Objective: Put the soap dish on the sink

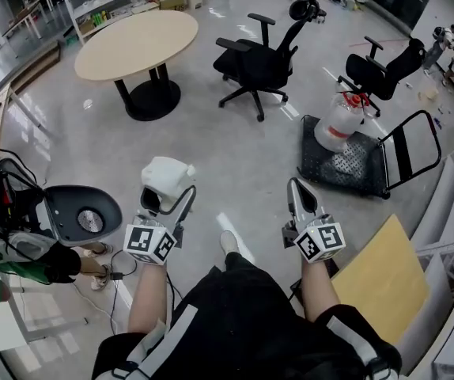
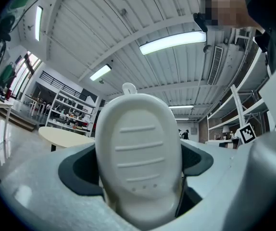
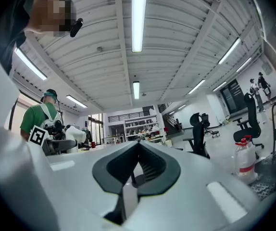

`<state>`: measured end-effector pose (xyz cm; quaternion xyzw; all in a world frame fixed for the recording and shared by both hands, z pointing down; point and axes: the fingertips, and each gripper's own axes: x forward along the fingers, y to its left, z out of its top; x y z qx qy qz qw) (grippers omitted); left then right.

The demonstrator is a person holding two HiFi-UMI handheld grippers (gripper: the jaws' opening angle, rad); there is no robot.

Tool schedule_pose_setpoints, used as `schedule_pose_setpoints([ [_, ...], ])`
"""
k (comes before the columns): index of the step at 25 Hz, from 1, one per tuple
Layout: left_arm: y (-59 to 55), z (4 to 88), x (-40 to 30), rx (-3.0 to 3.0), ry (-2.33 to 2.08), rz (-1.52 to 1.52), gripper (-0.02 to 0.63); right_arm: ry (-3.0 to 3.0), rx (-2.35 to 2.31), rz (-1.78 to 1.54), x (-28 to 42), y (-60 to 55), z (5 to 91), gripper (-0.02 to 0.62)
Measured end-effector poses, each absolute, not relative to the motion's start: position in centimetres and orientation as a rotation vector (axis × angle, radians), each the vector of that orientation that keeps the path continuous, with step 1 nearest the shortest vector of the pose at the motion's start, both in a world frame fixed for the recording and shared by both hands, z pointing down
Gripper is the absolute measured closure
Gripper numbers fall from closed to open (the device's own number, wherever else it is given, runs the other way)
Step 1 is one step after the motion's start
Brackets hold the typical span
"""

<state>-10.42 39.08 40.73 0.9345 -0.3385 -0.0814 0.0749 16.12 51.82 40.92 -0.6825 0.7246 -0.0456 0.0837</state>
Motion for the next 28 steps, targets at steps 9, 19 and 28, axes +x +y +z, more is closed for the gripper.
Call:
schedule_pose_setpoints([
  [9, 30.6, 39.1, -9.0, 2.804, -1.180, -0.291, 0.132, 2.230, -1.962, -0.046, 18.4, 41.0, 40.0, 0.589],
  [19, 22.7, 39.0, -6.6, 2.769, -1.303, -0.285, 0.132, 2.314, -1.836, -0.093, 20.7, 30.5, 41.4, 0.589],
  [28, 19.5, 40.0, -7.2, 2.733, -1.395, -0.230, 0.132, 2.384, -1.764, -0.122, 20.7, 25.0, 42.3, 0.589],
])
